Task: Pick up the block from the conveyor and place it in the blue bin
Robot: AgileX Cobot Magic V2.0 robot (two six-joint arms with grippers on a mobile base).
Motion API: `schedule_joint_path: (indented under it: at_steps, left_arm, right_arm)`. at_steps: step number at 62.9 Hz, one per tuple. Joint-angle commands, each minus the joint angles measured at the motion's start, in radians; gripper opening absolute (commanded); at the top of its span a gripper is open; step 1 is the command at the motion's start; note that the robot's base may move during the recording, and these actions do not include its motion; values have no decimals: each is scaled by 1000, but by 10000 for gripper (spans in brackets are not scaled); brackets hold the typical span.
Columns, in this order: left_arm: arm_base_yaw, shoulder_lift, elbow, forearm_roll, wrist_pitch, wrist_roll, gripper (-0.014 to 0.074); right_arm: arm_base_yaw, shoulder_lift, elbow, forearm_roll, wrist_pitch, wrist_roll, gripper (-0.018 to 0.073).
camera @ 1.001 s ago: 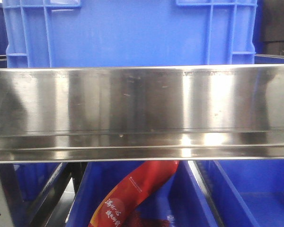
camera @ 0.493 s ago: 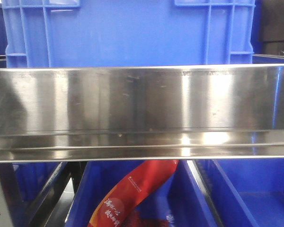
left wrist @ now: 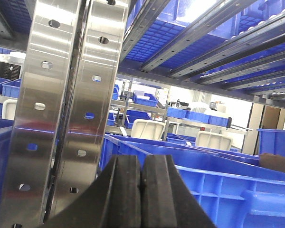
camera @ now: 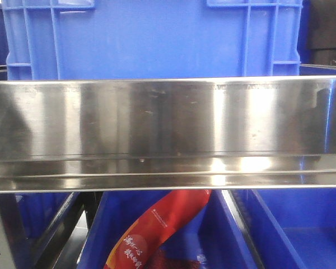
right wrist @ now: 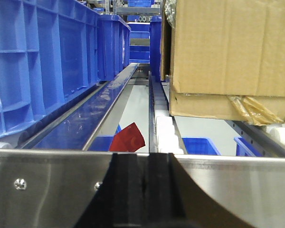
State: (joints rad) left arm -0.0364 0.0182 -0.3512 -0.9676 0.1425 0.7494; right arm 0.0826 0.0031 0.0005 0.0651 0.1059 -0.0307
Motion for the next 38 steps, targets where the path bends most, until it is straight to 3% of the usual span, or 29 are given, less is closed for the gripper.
schedule_joint_path:
  at_steps: [1, 38]
  left_arm:
    - [3, -4, 1, -6, -11, -4, -111]
    - [3, -4, 1, -3, -11, -4, -111]
  right_arm:
    - [-7, -3, -1, -10, -26, -4, -162]
    - [-7, -3, -1, -10, -26, -4, -162]
